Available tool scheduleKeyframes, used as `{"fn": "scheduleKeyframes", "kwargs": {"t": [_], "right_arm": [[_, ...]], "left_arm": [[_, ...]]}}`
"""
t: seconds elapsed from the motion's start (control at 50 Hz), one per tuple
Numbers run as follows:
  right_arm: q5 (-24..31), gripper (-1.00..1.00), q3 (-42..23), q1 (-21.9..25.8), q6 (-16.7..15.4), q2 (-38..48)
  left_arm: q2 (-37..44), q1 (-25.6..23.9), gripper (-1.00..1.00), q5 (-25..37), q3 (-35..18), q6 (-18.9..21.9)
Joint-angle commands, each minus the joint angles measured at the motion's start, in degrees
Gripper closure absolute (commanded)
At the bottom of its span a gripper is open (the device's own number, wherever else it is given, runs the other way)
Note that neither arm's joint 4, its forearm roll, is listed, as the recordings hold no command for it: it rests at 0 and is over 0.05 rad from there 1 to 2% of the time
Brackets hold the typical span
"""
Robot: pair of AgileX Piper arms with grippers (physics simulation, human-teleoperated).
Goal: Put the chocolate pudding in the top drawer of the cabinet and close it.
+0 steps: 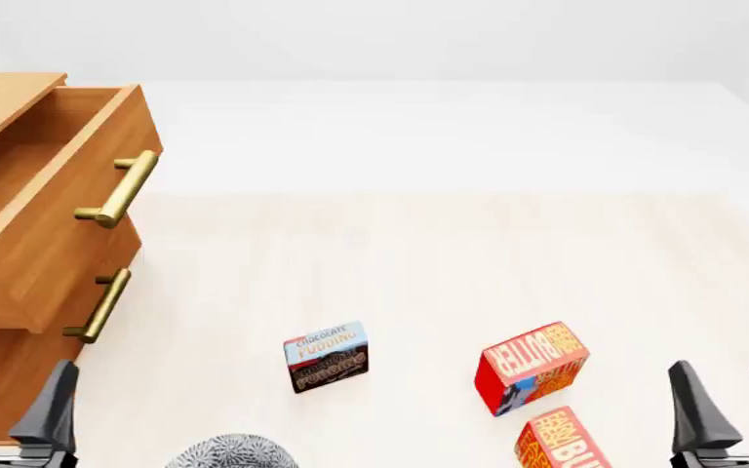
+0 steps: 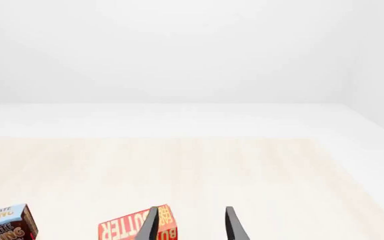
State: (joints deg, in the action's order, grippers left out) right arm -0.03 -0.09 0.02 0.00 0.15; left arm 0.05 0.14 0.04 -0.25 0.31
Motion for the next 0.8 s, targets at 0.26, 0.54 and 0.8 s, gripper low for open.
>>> {"fn": "scheduleKeyframes", "kwargs": {"t": [0.26,0.54,0.8], "right_arm": [[0.0,-1.00,-0.2,0.1,-0.1,0.2],[0.0,-1.00,-0.2,0.1,-0.1,0.2],[0.1,-1.00,-0.3,0.1,-0.1,0.1]], "left_arm": [[0.0,-2.3,-1.00,1.6,-2.6,1.4],[0.0,-1.7,-1.00,7.7,-10.1,-2.0],[0.0,-2.0,-1.00,10.8,-18.4,-0.9]]}}
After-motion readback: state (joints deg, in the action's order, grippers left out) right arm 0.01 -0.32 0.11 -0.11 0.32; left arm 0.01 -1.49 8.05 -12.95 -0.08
